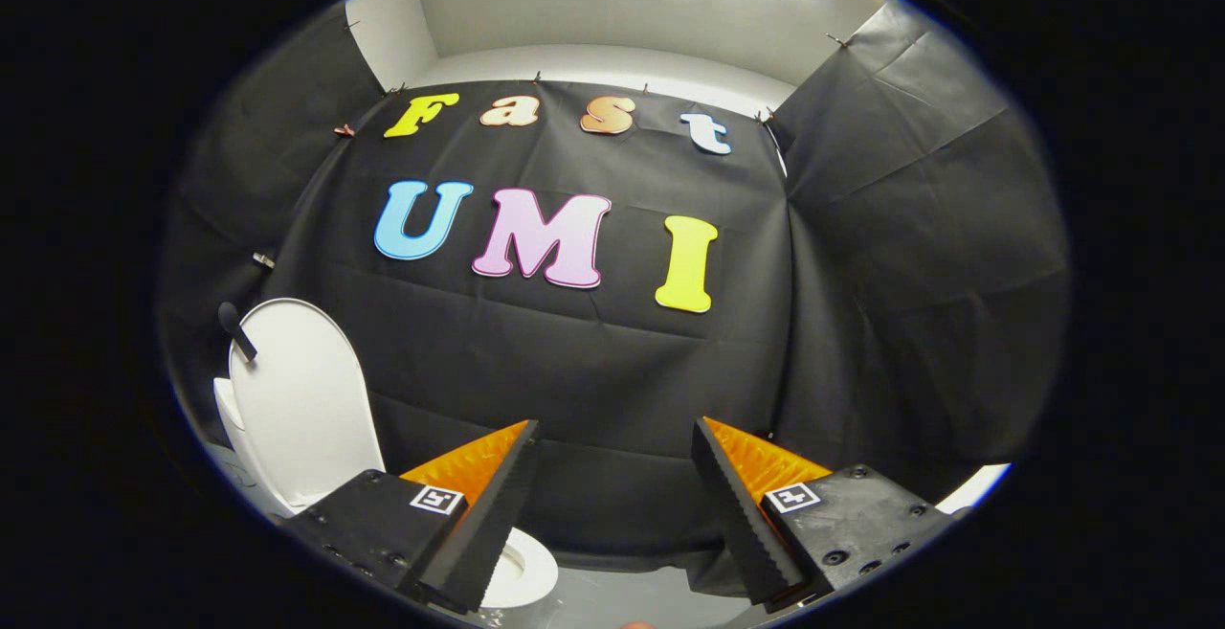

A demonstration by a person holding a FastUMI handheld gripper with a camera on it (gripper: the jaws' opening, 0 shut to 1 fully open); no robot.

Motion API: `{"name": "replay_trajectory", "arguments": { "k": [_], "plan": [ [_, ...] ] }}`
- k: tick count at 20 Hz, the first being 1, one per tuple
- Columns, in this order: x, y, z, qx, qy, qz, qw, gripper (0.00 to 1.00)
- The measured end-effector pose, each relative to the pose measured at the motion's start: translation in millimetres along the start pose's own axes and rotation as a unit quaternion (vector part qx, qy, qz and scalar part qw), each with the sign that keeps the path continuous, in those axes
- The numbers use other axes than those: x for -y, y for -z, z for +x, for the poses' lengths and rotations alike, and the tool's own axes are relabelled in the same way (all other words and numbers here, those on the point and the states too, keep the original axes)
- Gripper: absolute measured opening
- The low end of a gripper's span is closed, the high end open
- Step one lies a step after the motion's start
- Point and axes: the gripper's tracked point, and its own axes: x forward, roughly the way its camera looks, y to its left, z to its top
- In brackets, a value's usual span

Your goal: Open the toilet lid.

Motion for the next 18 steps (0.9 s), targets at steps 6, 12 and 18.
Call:
{"name": "replay_trajectory", "arguments": {
  "k": [6,12,18],
  "plan": [
    [3.7,8.0,0.9,-0.016,0.000,0.006,1.000,0.98],
    [8.3,22.3,1.4,-0.043,0.001,0.012,0.999,0.99],
    [18.3,23.4,-6.5,-0.046,-0.001,-0.008,0.999,0.99]
  ]
}}
